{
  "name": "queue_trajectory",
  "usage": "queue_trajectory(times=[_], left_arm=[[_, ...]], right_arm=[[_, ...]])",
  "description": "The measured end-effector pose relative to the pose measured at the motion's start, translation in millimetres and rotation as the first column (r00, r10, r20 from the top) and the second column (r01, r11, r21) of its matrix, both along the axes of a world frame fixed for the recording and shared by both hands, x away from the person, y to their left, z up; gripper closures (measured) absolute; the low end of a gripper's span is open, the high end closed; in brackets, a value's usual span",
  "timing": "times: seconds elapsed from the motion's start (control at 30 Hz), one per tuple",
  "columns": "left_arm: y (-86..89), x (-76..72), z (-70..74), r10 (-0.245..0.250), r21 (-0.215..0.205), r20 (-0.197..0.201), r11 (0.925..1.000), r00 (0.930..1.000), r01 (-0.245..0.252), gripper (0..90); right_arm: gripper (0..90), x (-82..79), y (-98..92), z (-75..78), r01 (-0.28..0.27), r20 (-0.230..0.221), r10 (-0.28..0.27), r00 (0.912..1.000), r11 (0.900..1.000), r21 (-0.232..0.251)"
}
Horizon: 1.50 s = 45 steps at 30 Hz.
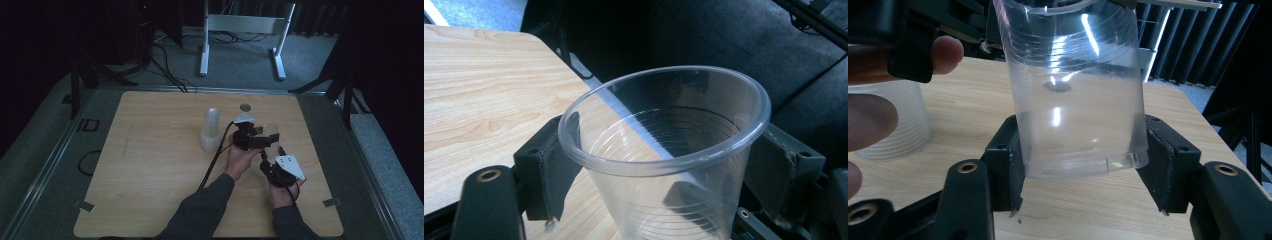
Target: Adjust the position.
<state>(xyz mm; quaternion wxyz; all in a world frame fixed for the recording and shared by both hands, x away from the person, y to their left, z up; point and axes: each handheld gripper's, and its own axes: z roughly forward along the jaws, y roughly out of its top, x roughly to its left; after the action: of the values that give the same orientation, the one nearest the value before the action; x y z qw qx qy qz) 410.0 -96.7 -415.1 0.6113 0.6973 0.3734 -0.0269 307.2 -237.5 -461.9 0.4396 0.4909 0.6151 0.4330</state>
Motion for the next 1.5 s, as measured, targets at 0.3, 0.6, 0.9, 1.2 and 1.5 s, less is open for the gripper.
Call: queue_trajectory(times=[0.3,0.6,0.9,1.2,1.5], left_arm=[[-1.0,-0.1,-1.0,-0.001,0.005,0.001,1.0,1.0,0.001,25.3],[-0.9,-0.9,-0.2,-0.003,0.011,0.014,0.9999,0.9999,0.003,27.7],[-0.8,-1.9,-0.2,0.001,0.029,0.04,0.9996,0.9992,-0.002,28.0],[-0.2,-3.6,2.1,0.017,0.063,0.076,0.9978,0.997,-0.022,28.1],[-4.9,-9.1,1.9,-0.003,0.156,0.149,0.9875,0.9888,-0.021,28.3]], right_arm=[[41.7,1.1,-1.0,-1.2,-0.003,-0.012,0.003,0.9999,1.0,0.01],[40.6,1.4,-0.9,-1.7,-0.009,-0.014,0.009,0.9999,1.0,0.005],[36.4,3.3,0.6,-3.3,-0.019,-0.039,0.019,0.9991,1.0,-0.005],[29.3,4.3,0.6,-3.8,-0.025,-0.055,0.025,0.9982,1.0,-0.016],[26.5,6.7,-0.9,-1.6,-0.051,-0.068,0.05,0.9965,0.998,-0.02]])
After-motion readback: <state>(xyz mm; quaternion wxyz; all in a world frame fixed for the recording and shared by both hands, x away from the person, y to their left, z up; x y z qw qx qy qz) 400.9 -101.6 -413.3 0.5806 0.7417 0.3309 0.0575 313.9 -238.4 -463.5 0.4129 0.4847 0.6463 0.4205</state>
